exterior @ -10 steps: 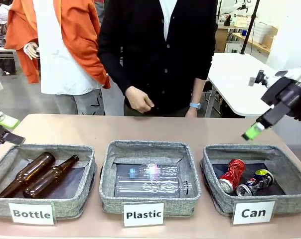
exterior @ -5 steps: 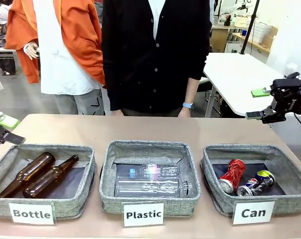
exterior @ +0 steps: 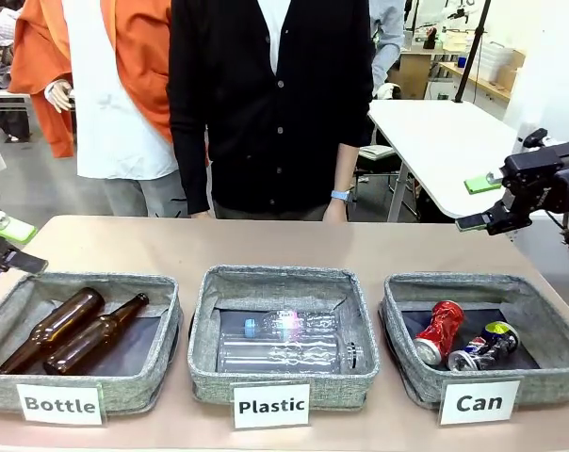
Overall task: Sort the can waste into the basket.
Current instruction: Pick up the can waste from the table and place it in the right Fabric basket.
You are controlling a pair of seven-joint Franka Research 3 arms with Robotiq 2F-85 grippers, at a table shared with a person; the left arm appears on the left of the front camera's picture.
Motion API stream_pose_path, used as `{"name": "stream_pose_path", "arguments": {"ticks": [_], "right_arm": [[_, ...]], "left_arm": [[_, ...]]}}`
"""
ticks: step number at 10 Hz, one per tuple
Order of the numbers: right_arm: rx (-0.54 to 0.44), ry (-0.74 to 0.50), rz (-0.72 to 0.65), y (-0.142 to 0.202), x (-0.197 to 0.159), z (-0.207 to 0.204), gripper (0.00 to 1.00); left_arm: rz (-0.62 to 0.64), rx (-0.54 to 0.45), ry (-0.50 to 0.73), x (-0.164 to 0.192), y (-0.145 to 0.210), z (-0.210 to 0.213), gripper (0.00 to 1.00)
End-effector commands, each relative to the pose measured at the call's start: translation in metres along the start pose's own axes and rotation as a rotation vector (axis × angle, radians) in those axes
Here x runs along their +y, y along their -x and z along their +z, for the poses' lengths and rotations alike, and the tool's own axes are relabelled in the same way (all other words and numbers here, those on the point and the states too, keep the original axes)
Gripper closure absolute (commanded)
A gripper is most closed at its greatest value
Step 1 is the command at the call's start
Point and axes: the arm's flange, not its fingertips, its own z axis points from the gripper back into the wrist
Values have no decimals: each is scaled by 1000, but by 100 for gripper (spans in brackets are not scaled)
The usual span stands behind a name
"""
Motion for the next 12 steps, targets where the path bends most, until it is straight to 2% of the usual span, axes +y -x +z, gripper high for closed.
{"name": "stream_pose_path", "arguments": {"ticks": [1, 12], "right_arm": [[2, -4, 23, 0, -2, 7, 0], [2, -4, 23, 0, -2, 7, 0]], "left_arm": [[-3, 8, 5, -1, 2, 1, 0], [-3, 8, 5, -1, 2, 1, 0]]}}
